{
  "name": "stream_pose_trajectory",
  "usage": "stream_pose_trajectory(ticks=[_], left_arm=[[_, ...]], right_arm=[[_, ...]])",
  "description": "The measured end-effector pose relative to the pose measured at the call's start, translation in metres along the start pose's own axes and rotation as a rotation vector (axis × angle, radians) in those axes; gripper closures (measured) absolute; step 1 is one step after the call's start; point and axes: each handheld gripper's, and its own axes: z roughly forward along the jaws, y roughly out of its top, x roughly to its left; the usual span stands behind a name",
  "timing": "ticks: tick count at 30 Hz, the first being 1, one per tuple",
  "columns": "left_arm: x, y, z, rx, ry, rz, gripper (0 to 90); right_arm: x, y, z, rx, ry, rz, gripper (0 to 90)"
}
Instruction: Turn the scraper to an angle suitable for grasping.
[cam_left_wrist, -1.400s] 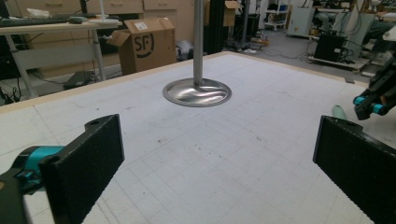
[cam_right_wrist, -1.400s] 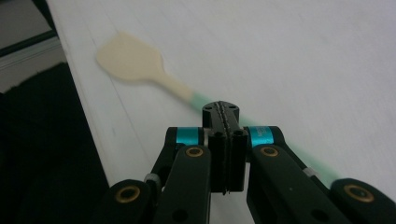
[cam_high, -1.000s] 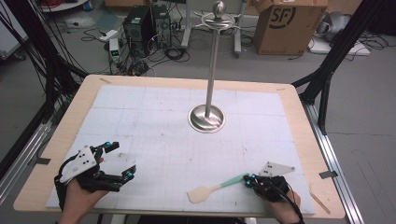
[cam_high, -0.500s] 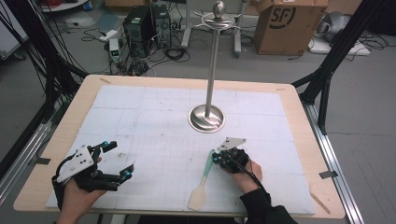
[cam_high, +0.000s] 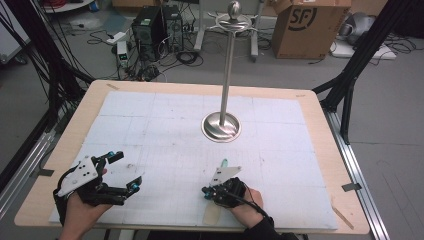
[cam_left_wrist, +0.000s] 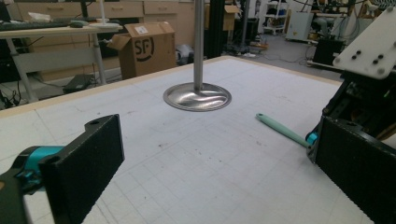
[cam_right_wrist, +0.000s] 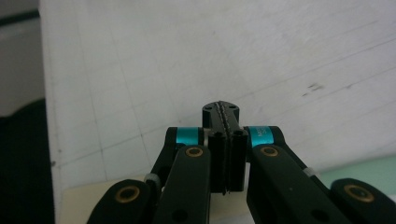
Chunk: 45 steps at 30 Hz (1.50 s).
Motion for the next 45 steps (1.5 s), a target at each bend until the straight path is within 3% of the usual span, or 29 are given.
stream_pose_trajectory(ticks=[3, 7, 17, 21, 23, 24, 27, 29, 32, 41, 45], left_arm=[[0.001, 0.0, -0.001, 0.0, 0.001, -0.004, 2.5], [0.002, -0.001, -0.002, 0.002, 0.005, -0.006, 2.5], [0.0, 0.0, -0.007, -0.001, 0.015, -0.003, 2.5], [-0.001, -0.001, -0.005, 0.009, 0.014, 0.002, 2.5], [-0.001, -0.001, -0.005, 0.009, 0.014, 0.0, 2.5], [-0.001, -0.001, -0.005, 0.009, 0.013, 0.0, 2.5], [-0.001, -0.001, -0.004, 0.01, 0.014, 0.0, 2.5], [-0.001, -0.002, -0.002, 0.015, 0.013, 0.001, 2.5], [-0.003, -0.003, -0.001, 0.02, 0.009, 0.003, 2.5], [-0.003, -0.003, -0.001, 0.018, 0.008, 0.002, 2.5], [-0.003, -0.002, 0.0, 0.018, 0.006, 0.004, 2.4]], right_arm=[[0.0, -0.004, -0.003, -0.004, 0.005, 0.006, 90.0], [0.002, -0.014, -0.013, 0.008, -0.029, -0.041, 90.0], [-0.018, -0.054, -0.049, -0.022, -0.079, 0.023, 90.0], [-0.021, -0.058, -0.055, -0.05, -0.076, 0.036, 90.0], [-0.029, -0.06, -0.068, -0.123, -0.098, 0.09, 90.0], [-0.034, -0.062, -0.075, -0.135, -0.134, 0.117, 90.0], [-0.053, -0.073, -0.086, -0.098, -0.219, 0.184, 90.0], [-0.065, -0.08, -0.086, -0.072, -0.242, 0.227, 90.0], [-0.074, -0.084, -0.077, -0.047, -0.234, 0.246, 90.0], [-0.076, -0.061, -0.057, -0.029, -0.222, 0.207, 90.0], [-0.074, -0.045, -0.041, -0.025, -0.193, 0.186, 90.0]])
